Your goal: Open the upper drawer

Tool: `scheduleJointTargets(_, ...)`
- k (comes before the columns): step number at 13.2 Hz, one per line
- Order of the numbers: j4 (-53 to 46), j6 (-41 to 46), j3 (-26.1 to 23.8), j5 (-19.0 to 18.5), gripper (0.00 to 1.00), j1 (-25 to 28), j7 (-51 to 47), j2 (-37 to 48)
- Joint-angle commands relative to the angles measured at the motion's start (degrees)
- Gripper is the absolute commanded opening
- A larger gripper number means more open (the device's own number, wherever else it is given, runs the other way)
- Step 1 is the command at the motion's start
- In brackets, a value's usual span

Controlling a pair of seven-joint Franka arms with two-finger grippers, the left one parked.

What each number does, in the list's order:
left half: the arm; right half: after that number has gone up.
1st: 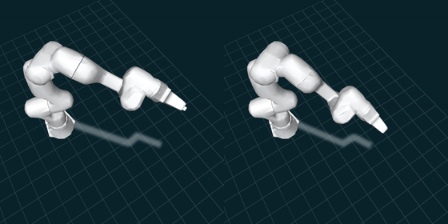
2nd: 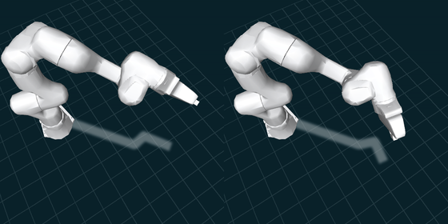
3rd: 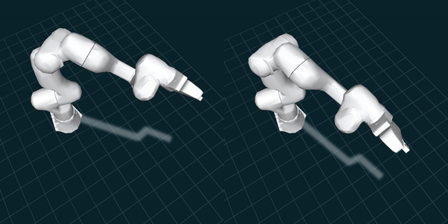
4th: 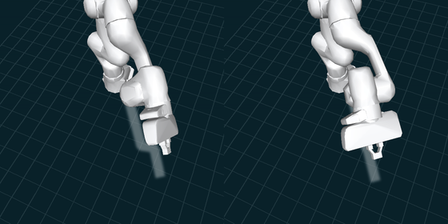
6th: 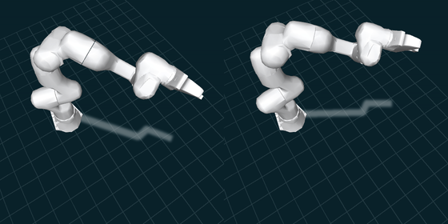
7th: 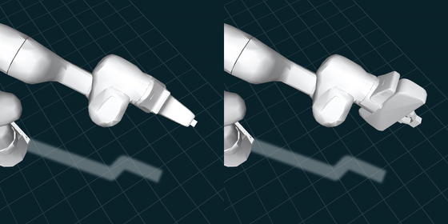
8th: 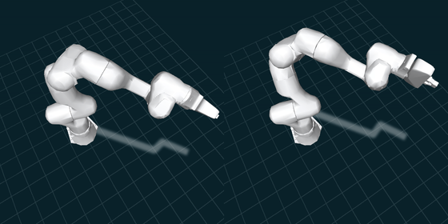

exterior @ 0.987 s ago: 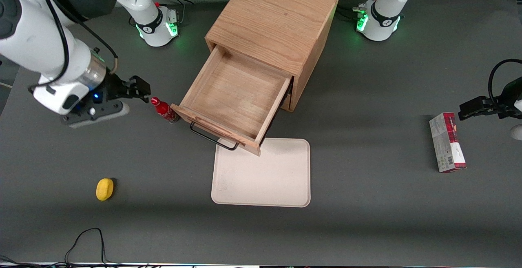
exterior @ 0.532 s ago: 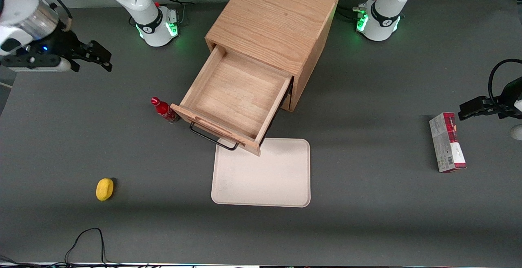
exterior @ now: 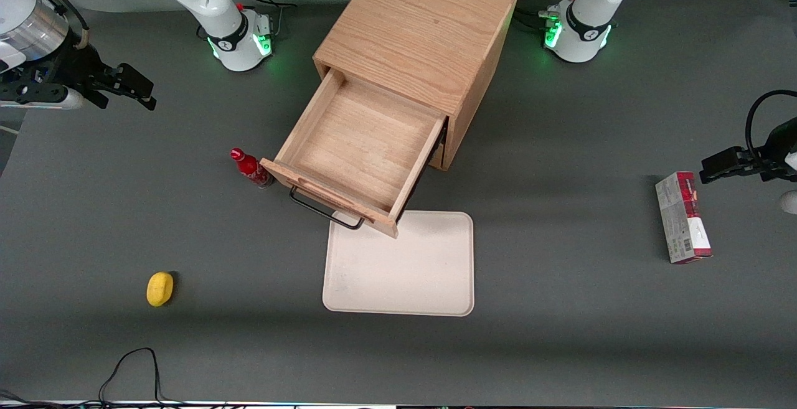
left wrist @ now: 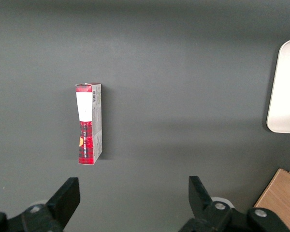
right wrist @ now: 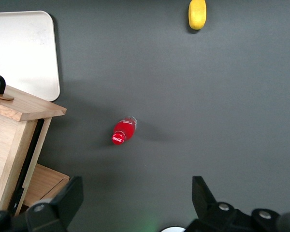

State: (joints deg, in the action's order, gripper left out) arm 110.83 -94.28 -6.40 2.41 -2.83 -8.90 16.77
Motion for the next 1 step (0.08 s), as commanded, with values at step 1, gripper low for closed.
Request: scheduleJointTargets(1, -1.1, 0.9, 0.1, 0.9, 1.0, -0.2, -0.2, -1.0)
